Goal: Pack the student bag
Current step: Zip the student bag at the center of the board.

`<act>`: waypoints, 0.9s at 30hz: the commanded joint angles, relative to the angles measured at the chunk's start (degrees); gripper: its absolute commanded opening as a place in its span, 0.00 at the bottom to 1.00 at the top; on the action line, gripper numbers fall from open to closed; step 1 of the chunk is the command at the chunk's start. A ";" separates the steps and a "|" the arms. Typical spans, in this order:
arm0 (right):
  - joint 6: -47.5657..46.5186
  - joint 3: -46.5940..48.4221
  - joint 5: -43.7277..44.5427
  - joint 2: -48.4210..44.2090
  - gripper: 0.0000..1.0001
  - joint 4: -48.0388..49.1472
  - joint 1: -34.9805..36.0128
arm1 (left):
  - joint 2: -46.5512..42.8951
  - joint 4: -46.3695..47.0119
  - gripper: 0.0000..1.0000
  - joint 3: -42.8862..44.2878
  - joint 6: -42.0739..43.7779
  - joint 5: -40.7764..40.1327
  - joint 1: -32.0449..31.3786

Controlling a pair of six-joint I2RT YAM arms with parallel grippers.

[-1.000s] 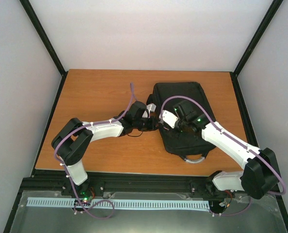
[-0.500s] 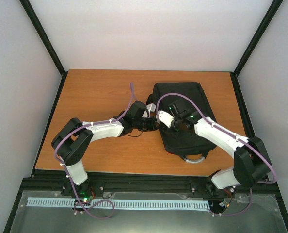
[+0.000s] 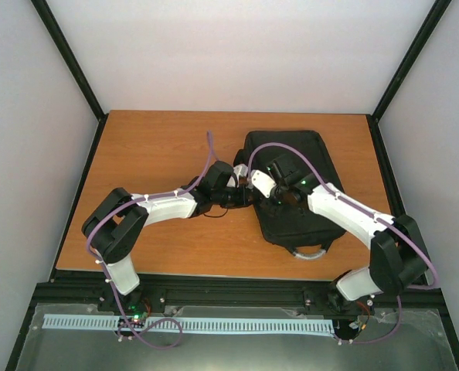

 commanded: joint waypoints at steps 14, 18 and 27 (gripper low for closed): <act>5.14 -9.39 -6.86 -13.70 0.03 4.16 -11.65 | 0.28 0.47 0.01 -0.05 -1.32 -4.73 0.32; 4.28 -9.39 -8.90 -13.50 0.03 3.69 -15.32 | 0.26 0.28 0.01 -0.65 -1.87 -5.28 0.99; 1.86 -10.01 -10.34 -15.65 0.03 2.71 -21.42 | 0.91 0.02 0.01 -1.93 -2.44 -5.83 2.08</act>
